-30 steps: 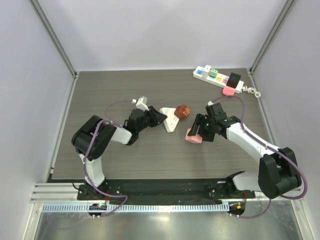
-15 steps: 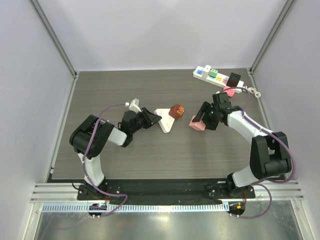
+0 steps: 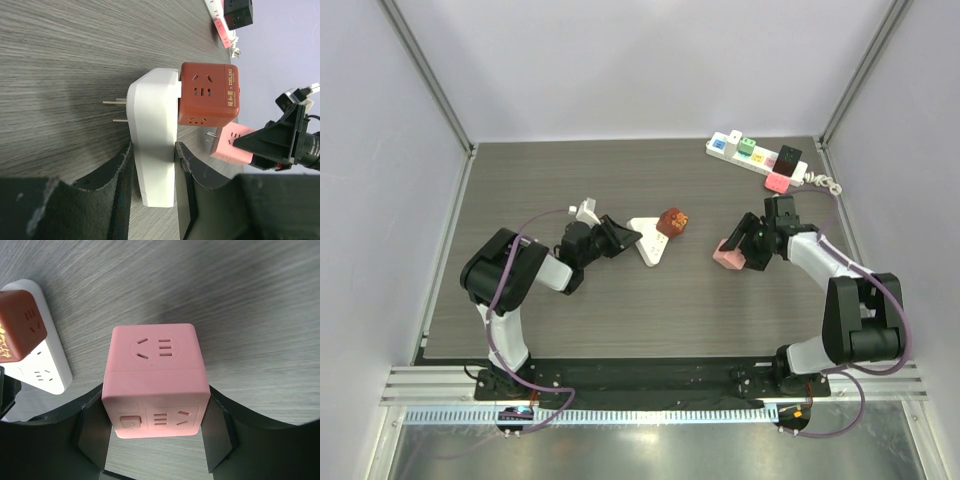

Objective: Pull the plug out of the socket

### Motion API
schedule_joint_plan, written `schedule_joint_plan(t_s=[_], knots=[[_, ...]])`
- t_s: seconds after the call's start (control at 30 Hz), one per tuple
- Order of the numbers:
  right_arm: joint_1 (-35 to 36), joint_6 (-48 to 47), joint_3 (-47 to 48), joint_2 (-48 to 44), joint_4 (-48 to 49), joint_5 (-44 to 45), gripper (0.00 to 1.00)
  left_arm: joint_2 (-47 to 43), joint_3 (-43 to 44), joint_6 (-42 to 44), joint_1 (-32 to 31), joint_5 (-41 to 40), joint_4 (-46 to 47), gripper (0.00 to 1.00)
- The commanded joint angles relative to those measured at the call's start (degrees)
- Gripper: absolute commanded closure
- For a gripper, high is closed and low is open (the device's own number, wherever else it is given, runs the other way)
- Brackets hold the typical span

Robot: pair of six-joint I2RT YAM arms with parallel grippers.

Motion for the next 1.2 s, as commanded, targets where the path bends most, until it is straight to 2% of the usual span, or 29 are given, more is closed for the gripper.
schedule_joint_plan(t_s=[0.0,0.13,0.17,0.23,0.27,0.33,0.4,0.43,0.47,0.57,0.6,0.63,0.93,1.17], knots=[[-2.46,-1.09,-2.03,-3.94,1.60,-3.56,0.89,1.20,-0.62,0.87,0.59,0.72,0.45,1.00],[-5.35,-1.70,-4.68,-4.73,1.60,-6.82,0.84,1.46,-0.61,0.78,0.59,0.81,0.72,1.00],[-5.81,-2.58,-5.12,-4.82,1.60,-7.26,0.76,1.55,-0.61,0.78,0.59,0.81,0.80,1.00],[-7.30,-3.37,-6.17,-5.08,1.61,-8.58,0.69,1.64,-0.53,0.86,0.59,0.98,0.80,1.00],[-7.74,-3.72,-6.44,-5.08,1.60,-8.85,0.61,1.55,-0.53,0.78,0.68,0.99,0.80,1.00],[-8.88,-4.78,-7.05,-5.61,1.43,-8.94,0.56,1.73,-0.35,0.87,0.59,1.07,0.80,1.00],[-9.67,-5.13,-7.58,-6.66,1.17,-8.76,0.44,1.81,-0.44,0.87,0.60,1.07,0.80,1.00],[-10.37,-5.39,-7.67,-6.93,1.08,-8.93,0.43,1.82,-0.44,0.87,0.59,1.25,0.80,1.00],[-10.64,-5.48,-7.76,-7.19,0.82,-9.02,0.30,1.90,-0.35,0.87,0.59,1.25,0.80,1.00],[-11.00,-6.54,-7.41,-7.72,-0.68,-8.33,0.10,1.90,-0.26,0.87,0.59,1.16,0.80,1.00],[-10.91,-7.15,-6.62,-7.90,-2.16,-7.71,0.08,1.99,-0.26,0.87,0.59,1.25,0.80,1.00],[-11.00,-8.11,-6.09,-8.07,-3.22,-6.84,0.01,1.99,-0.26,0.87,0.59,1.34,0.80,1.00],[-11.00,-11.81,1.20,-12.63,-12.19,4.33,0.00,1.82,-0.35,0.95,0.59,2.04,0.98,1.00],[-9.42,-11.29,5.69,-15.02,-14.22,3.63,0.00,1.82,-0.35,1.39,-0.02,1.95,0.98,1.00]])
